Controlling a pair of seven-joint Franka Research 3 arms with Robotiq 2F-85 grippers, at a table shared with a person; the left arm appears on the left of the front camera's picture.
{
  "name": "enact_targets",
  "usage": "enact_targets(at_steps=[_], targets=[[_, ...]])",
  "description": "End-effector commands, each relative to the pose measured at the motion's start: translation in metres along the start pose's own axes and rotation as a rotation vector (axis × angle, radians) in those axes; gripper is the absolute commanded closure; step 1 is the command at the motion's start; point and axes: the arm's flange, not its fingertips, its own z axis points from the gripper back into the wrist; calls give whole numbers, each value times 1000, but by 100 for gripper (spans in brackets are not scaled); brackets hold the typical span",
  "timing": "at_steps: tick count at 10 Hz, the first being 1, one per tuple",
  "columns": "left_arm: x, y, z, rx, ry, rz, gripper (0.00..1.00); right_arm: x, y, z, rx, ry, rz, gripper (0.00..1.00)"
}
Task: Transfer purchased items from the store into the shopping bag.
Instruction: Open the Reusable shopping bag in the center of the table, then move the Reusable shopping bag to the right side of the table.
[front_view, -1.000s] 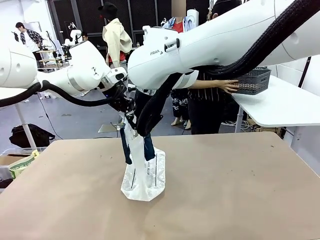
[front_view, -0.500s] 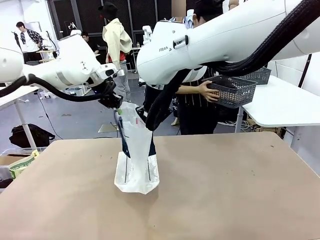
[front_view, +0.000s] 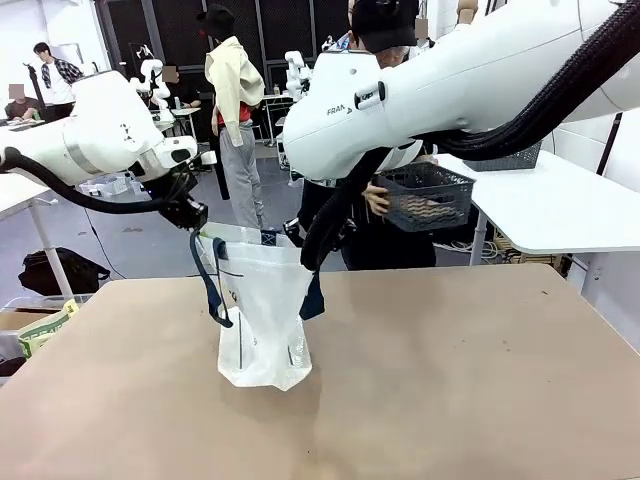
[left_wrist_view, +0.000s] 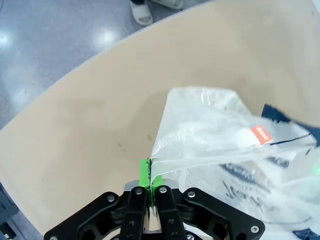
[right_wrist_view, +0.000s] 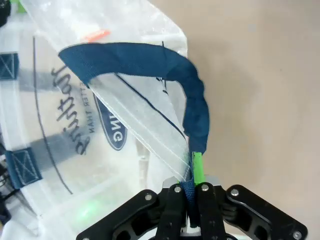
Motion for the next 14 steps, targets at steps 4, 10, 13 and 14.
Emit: enact_targets(at_steps=[4,10,13,14], targets=[[-24,43,-15,-25,2,-49,100,-19,-42,4,-70,-49,-111,100],[-12,6,-19,-84,8,-54,100,-6,-16,-5,-5,-50,-76,100],[-12,6,-19,-84,8,-54,100,-6,-16,-5,-5,-50,-76,100],[-12,6,-19,-84,8,-54,100,-6,-16,-5,-5,-50,-76,100]])
